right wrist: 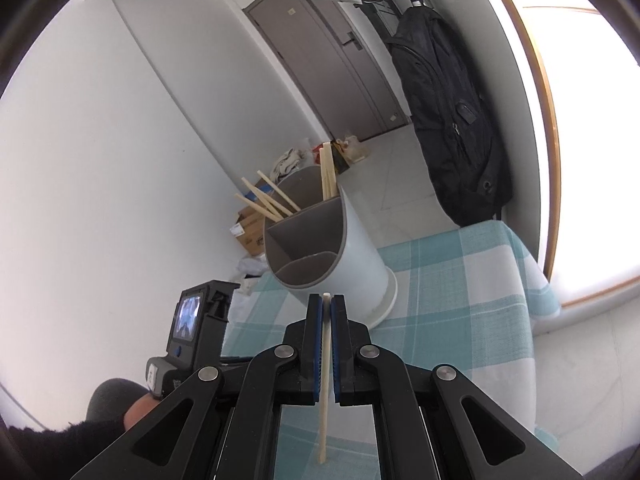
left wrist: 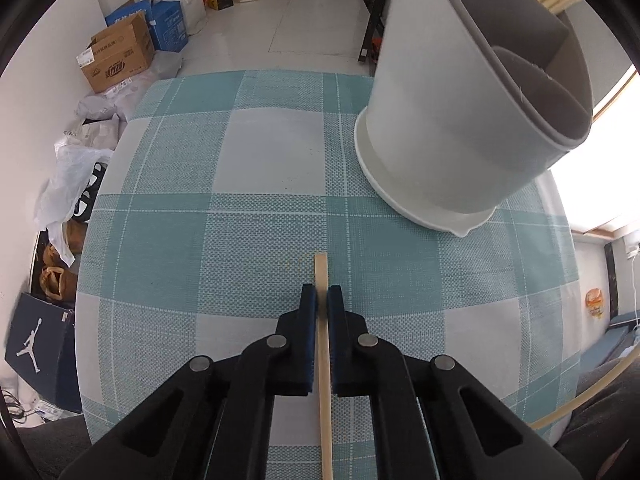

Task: Organize utensils
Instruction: 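Lift and carry both held chopsticks up over the white utensil holder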

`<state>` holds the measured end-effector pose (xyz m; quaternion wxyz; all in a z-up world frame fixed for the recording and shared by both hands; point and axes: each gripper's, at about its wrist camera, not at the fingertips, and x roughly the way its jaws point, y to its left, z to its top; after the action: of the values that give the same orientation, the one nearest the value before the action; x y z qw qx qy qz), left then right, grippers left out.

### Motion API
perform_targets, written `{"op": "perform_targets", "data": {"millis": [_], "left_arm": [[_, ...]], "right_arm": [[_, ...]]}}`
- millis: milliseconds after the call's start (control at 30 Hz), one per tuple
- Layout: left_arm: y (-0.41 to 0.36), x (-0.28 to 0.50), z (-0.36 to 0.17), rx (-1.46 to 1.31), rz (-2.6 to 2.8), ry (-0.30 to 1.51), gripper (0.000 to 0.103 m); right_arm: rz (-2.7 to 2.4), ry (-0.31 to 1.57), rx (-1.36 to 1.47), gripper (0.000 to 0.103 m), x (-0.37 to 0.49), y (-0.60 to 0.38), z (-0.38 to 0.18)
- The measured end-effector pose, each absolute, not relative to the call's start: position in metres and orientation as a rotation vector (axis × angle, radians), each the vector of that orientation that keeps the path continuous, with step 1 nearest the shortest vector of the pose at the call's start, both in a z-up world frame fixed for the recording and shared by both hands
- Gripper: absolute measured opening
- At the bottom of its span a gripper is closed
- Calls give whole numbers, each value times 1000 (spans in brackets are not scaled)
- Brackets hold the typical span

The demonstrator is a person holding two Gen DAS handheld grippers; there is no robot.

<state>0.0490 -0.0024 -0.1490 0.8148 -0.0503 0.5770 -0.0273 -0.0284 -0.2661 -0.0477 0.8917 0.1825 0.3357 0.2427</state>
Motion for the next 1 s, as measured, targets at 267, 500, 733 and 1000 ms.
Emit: {"op": "perform_targets", "data": {"millis": [267, 500, 733, 1000], "left_arm": [[-6, 20, -102, -137, -76, 1016, 1], [-4, 4, -71, -160, -101, 861, 1], [5, -1, -57, -193, -134, 792, 1], [11, -2, -42, -197, -172, 725, 1]], "right_arm": [[492, 669, 342, 3, -34, -260, -44], [507, 629, 308, 3, -40, -252, -38], [534, 577, 243, 3, -48, -236, -26], [555, 543, 167, 3, -49, -211, -17]]}}
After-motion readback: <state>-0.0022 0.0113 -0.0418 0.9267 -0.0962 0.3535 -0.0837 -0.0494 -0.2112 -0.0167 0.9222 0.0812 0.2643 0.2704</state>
